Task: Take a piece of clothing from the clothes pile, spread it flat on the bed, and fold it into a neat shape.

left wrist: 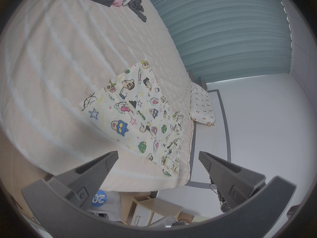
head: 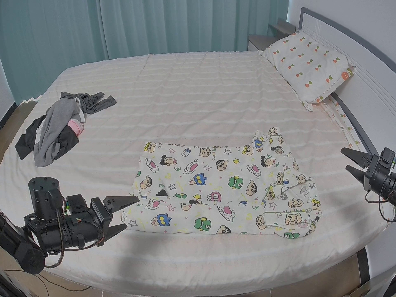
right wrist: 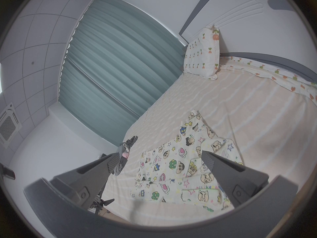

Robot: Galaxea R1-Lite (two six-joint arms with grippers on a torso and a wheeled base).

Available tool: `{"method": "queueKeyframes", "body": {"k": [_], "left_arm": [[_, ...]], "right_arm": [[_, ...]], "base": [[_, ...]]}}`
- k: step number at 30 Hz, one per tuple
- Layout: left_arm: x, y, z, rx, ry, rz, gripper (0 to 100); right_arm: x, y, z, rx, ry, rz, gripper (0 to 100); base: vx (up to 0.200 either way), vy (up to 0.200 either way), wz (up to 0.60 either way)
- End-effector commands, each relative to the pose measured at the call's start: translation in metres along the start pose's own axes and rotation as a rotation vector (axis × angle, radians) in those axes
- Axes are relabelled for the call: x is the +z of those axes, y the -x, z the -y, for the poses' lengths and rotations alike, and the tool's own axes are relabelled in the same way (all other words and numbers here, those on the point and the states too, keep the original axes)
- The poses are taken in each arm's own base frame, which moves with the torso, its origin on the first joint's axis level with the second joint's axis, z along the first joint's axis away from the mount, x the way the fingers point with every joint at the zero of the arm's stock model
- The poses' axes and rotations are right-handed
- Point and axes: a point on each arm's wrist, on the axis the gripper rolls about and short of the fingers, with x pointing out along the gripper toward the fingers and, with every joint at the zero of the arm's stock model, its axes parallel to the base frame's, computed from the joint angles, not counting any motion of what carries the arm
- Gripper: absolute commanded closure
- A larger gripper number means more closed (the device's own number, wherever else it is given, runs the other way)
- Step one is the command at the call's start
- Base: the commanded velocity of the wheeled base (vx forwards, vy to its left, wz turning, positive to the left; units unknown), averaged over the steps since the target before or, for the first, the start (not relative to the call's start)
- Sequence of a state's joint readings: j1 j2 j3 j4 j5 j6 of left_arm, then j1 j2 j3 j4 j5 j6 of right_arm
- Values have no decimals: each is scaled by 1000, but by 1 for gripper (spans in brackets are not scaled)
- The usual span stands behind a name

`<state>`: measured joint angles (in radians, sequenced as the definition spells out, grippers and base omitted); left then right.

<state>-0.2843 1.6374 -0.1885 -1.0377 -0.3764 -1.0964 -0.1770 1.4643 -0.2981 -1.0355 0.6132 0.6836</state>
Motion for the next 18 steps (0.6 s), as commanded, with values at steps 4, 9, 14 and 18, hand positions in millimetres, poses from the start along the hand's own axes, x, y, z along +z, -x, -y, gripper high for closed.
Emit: {"method": "queueKeyframes", "body": {"k": [4,9,14,18], "left_arm": [[-4,3,-6,26,-83,-9,0],[-4,-3,-12,53,-216,-31,0],[12,-25,-30,185,-377,-12,0],[27,-38,-45,286,-461,-44,0]], "right_arm": [[-4,1,-1,2,10,-11,0],[-4,2,-2,4,26,-9,0],[-4,2,-1,3,25,-10,0],[-5,2,-1,3,23,-13,0]], "base": [[150,0,0],[0,0,0],[0,0,0],[0,0,0]]}}
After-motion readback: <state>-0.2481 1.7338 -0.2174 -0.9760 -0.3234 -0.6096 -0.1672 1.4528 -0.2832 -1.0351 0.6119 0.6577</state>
